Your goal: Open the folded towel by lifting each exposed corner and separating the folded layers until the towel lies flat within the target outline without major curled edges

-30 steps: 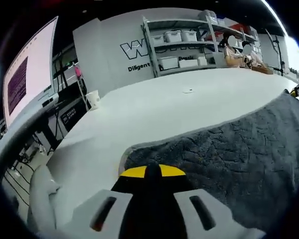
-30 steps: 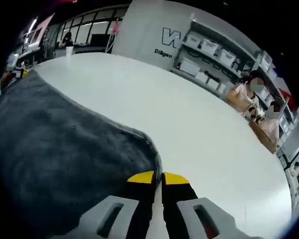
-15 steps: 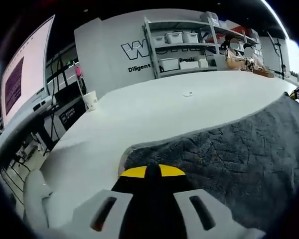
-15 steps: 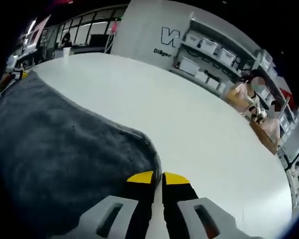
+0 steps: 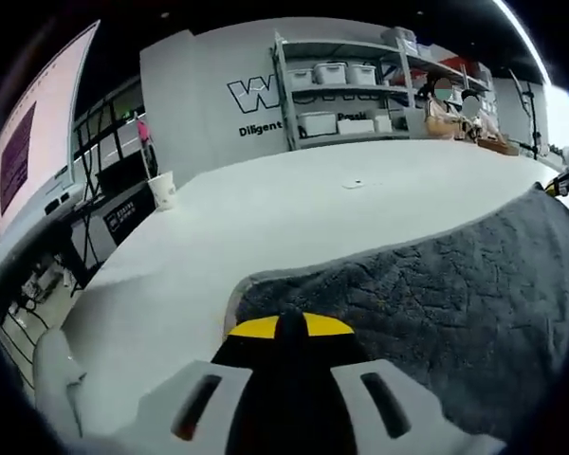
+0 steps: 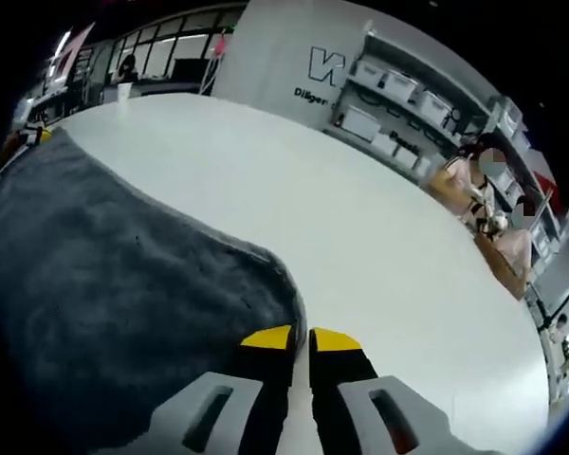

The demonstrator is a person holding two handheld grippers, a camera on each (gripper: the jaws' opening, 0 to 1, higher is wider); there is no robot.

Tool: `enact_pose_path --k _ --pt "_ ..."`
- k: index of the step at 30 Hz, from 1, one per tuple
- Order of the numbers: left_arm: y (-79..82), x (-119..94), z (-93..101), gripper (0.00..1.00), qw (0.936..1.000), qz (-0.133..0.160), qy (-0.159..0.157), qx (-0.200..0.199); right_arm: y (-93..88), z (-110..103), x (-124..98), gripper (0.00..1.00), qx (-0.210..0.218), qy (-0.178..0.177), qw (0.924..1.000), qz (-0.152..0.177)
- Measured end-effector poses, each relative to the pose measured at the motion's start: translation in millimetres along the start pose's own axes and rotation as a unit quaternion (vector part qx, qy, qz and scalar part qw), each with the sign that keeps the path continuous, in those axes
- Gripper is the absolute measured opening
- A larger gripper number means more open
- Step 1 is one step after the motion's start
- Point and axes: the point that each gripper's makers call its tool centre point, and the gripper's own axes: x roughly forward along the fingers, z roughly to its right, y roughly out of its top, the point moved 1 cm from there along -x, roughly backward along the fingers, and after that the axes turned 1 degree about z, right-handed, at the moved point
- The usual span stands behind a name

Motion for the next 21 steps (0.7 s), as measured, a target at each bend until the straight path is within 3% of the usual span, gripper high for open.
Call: enact_pose_path --k 3,17,19,21 --pt "1.7 1 2.7 0.07 0.9999 -0.003 0.004 0.016 2.3 0 2 0.00 -0.012 -0.012 0.9998 -0.006" --pt "3.1 3 0.9 0.09 0.9998 -0.010 -0.009 0.015 6.4 2 1 0.02 -0.025 -0.031 0.9987 -0.032" --pt "4.3 1 3.2 0.13 0.9994 -0.021 -0.012 0.025 10.6 1 -4 0.05 -0.027 -0.035 0.9985 -0.033" --pt "8.4 -2 2.6 0.23 0.9990 -0.027 -0.018 0.030 17.3 1 -11 0.07 -0.035 -0.041 0.9981 -0.031"
